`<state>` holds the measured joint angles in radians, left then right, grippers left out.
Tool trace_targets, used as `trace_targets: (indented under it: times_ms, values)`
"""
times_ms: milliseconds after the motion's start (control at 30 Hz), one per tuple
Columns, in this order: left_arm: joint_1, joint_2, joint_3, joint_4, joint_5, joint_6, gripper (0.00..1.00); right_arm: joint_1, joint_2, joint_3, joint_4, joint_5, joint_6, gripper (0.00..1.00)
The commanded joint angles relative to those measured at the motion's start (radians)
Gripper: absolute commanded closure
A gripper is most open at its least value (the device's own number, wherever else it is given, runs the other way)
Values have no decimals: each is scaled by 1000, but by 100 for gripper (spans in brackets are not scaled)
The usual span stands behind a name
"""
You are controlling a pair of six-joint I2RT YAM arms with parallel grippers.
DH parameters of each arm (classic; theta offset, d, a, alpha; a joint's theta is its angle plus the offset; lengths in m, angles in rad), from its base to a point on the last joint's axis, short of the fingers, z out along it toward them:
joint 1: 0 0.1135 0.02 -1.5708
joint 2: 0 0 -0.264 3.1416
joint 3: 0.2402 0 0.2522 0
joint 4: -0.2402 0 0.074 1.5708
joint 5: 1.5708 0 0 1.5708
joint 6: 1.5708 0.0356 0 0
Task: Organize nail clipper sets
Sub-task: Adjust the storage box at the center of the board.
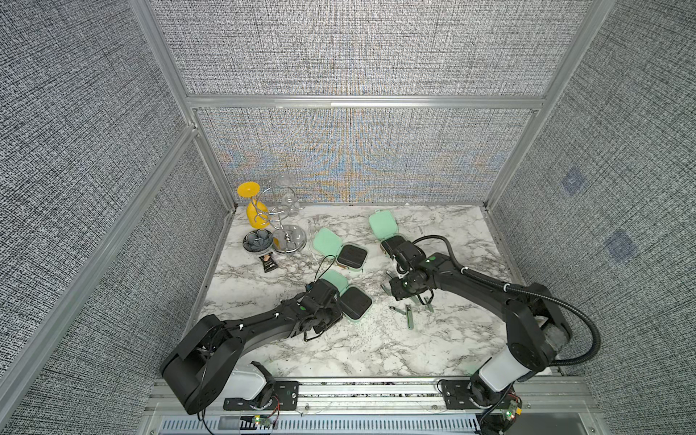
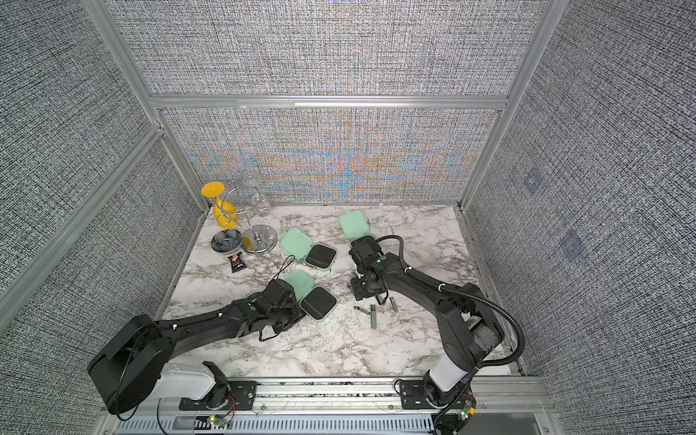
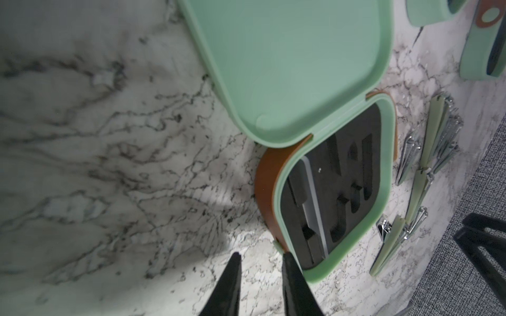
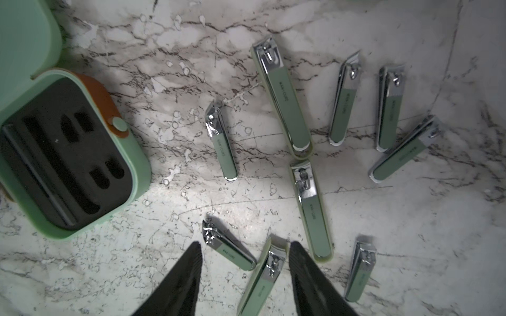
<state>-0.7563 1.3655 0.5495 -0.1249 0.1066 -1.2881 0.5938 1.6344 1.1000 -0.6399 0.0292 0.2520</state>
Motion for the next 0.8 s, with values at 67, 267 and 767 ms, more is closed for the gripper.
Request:
trace_targets:
  times_ms: [67, 267, 767]
  values:
    - [0, -11, -5, 21, -53, -25, 72, -16, 10, 1, 8, 32, 5, 53]
    - [1, -14, -2, 28, -81, -28, 72, -16, 8, -11, 18, 33, 16, 53]
    - [0, 105, 15, 128, -20, -50, 74, 105, 124, 96, 89, -65, 21, 56]
